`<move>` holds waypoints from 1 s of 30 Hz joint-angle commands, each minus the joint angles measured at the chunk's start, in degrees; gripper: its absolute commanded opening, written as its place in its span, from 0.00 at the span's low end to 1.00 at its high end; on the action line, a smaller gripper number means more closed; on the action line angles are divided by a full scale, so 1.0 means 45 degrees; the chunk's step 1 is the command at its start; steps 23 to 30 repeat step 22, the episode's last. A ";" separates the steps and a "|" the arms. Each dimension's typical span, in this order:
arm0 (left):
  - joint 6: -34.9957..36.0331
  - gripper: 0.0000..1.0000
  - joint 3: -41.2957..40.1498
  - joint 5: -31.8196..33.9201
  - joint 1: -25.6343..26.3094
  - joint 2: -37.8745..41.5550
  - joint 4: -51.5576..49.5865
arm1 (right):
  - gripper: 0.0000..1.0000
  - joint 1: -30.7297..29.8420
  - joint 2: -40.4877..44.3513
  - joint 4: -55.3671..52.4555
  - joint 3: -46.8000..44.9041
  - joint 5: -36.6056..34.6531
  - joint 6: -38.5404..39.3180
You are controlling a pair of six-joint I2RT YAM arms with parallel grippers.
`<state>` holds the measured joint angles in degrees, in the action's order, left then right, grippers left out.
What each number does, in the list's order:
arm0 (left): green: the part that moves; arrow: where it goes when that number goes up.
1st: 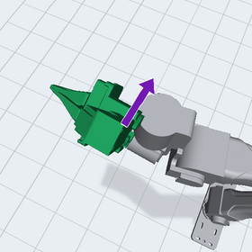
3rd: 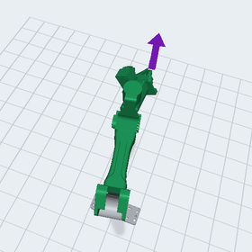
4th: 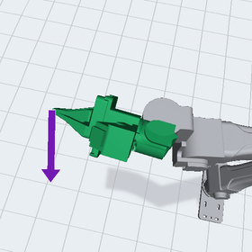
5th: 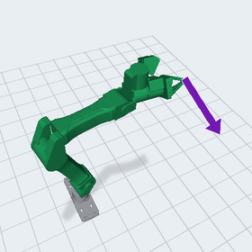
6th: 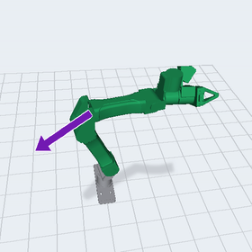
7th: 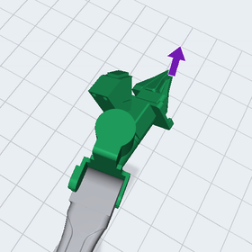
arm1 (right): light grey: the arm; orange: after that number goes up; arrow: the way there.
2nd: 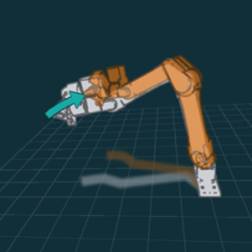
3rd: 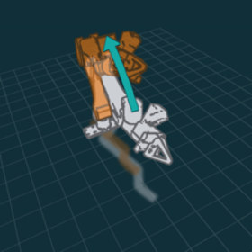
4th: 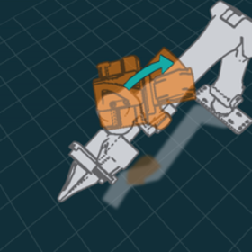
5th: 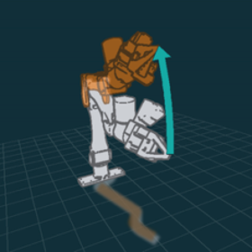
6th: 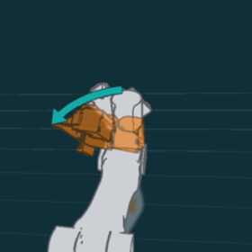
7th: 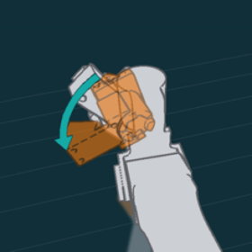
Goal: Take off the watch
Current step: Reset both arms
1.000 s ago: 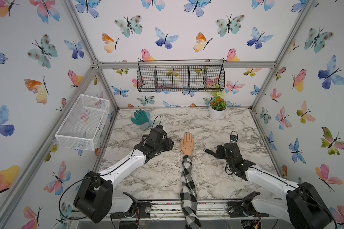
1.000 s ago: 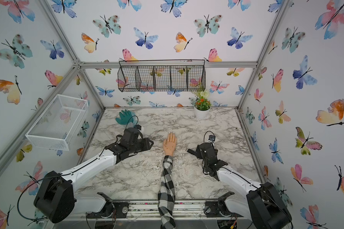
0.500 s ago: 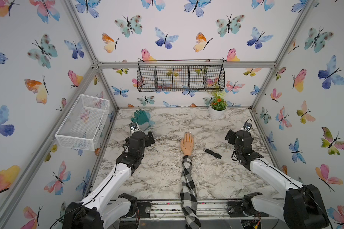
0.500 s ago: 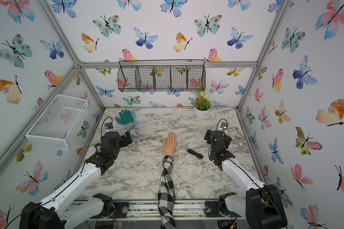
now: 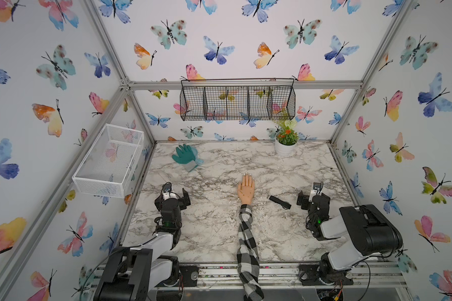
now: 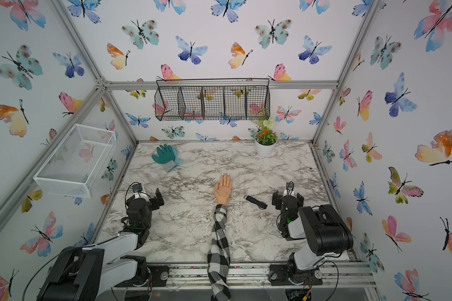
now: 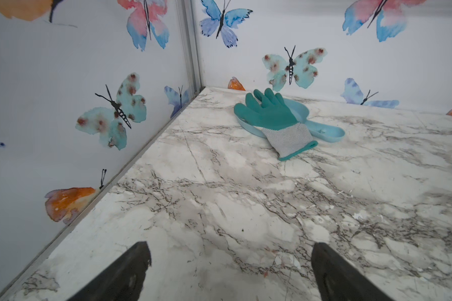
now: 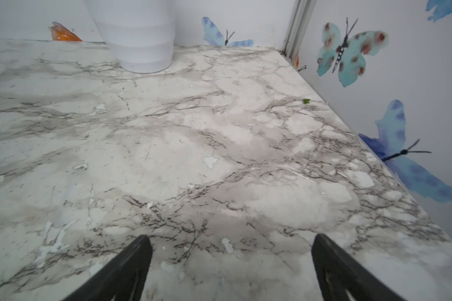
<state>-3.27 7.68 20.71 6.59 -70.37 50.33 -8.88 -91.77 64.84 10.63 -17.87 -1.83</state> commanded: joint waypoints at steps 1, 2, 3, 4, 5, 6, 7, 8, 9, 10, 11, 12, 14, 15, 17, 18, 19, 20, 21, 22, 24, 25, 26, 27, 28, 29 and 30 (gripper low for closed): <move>0.0796 0.98 -0.0081 -0.1493 -0.0195 -0.2071 0.4244 | 0.99 0.0390 0.0428 0.0630 0.0855 0.2063 0.0441; 0.0905 0.98 0.0259 -0.1535 -0.0195 -0.2826 0.4803 | 0.99 0.0566 0.0286 0.0786 0.0919 0.2217 0.0381; 0.0801 0.98 0.0482 -0.1959 -0.0335 -0.2952 0.4606 | 0.99 0.0649 0.0117 0.0960 0.0956 0.2343 0.0328; 0.0567 0.98 0.0687 -0.2523 -0.0722 -0.2559 0.3385 | 0.99 0.0802 0.0017 0.0841 0.1084 0.2507 0.0252; 0.0497 0.98 0.1067 -0.2545 -0.0763 -0.2231 0.2110 | 0.99 0.0838 0.0064 0.0613 0.1148 0.2544 0.0216; 0.0550 0.98 0.0854 -0.2542 -0.0772 -0.2347 0.2807 | 0.99 0.0856 0.0150 0.0403 0.1181 0.2530 0.0205; 0.0682 0.98 0.0557 -0.2530 -0.0734 -0.2512 0.3631 | 0.99 0.0861 0.0177 0.0276 0.1230 0.2545 0.0201; 0.0626 0.98 0.0566 -0.2513 -0.0728 -0.2582 0.3739 | 0.99 0.0861 0.0178 0.0308 0.1216 0.2545 0.0191; 0.0581 0.98 0.0727 -0.2493 -0.0737 -0.2592 0.3383 | 0.99 0.0851 0.0178 0.0331 0.1212 0.2545 0.0195; 0.0627 0.98 0.0831 -0.2531 -0.0703 -0.2329 0.2851 | 0.99 0.0858 0.0178 0.0342 0.1195 0.2547 0.0201; 0.0638 0.98 0.0925 -0.2631 -0.0693 -0.2144 0.2328 | 0.99 0.0861 0.0178 0.0334 0.1205 0.2544 0.0192; 0.0725 0.98 0.0965 -0.2816 -0.0693 -0.2359 0.2540 | 0.99 0.0861 0.0178 0.0333 0.1192 0.2545 0.0196; 0.0726 0.98 0.1088 -0.2982 -0.0744 -0.2404 0.2361 | 0.99 0.0861 0.0197 0.0337 0.1192 0.2545 0.0191; 0.0669 0.98 0.1181 -0.3176 -0.0847 -0.2390 0.2105 | 0.99 0.0861 0.0180 0.0320 0.1197 0.2545 0.0191; 0.0649 0.98 0.1183 -0.3235 -0.0900 -0.2400 0.2137 | 0.99 0.0861 0.0178 0.0334 0.1226 0.2545 0.0191; 0.0663 0.98 0.1183 -0.3235 -0.0908 -0.2409 0.2130 | 0.99 0.0859 0.0176 0.0348 0.1194 0.2545 0.0191; 0.0659 0.98 0.1166 -0.3235 -0.0901 -0.2386 0.2156 | 0.99 0.0851 0.0214 0.0393 0.1157 0.2545 0.0191; 0.0683 0.98 0.1112 -0.3235 -0.0883 -0.2356 0.2222 | 0.99 0.0851 0.0253 0.0386 0.1143 0.2545 0.0210; 0.0706 0.98 0.1034 -0.3245 -0.0889 -0.2310 0.2317 | 0.99 0.0860 0.0266 0.0424 0.1109 0.2545 0.0210; 0.0686 0.98 0.1044 -0.3254 -0.0885 -0.2300 0.2313 | 0.99 0.0861 0.0290 0.0545 0.1049 0.2544 0.0210; 0.0686 0.98 0.1044 -0.3254 -0.0885 -0.2300 0.2313 | 0.99 0.0861 0.0290 0.0545 0.1049 0.2544 0.0210; 0.0686 0.98 0.1044 -0.3254 -0.0885 -0.2300 0.2313 | 0.99 0.0861 0.0290 0.0545 0.1049 0.2544 0.0210; 0.0686 0.98 0.1044 -0.3254 -0.0885 -0.2300 0.2313 | 0.99 0.0861 0.0290 0.0545 0.1049 0.2544 0.0210; 0.0686 0.98 0.1044 -0.3254 -0.0885 -0.2300 0.2313 | 0.99 0.0861 0.0290 0.0545 0.1049 0.2544 0.0210; 0.0686 0.98 0.1044 -0.3254 -0.0885 -0.2300 0.2313 | 0.99 0.0861 0.0290 0.0545 0.1049 0.2544 0.0210; 0.0686 0.98 0.1044 -0.3254 -0.0885 -0.2300 0.2313 | 0.99 0.0861 0.0290 0.0545 0.1049 0.2544 0.0210; 0.0686 0.98 0.1044 -0.3254 -0.0885 -0.2300 0.2313 | 0.99 0.0861 0.0290 0.0545 0.1049 0.2544 0.0210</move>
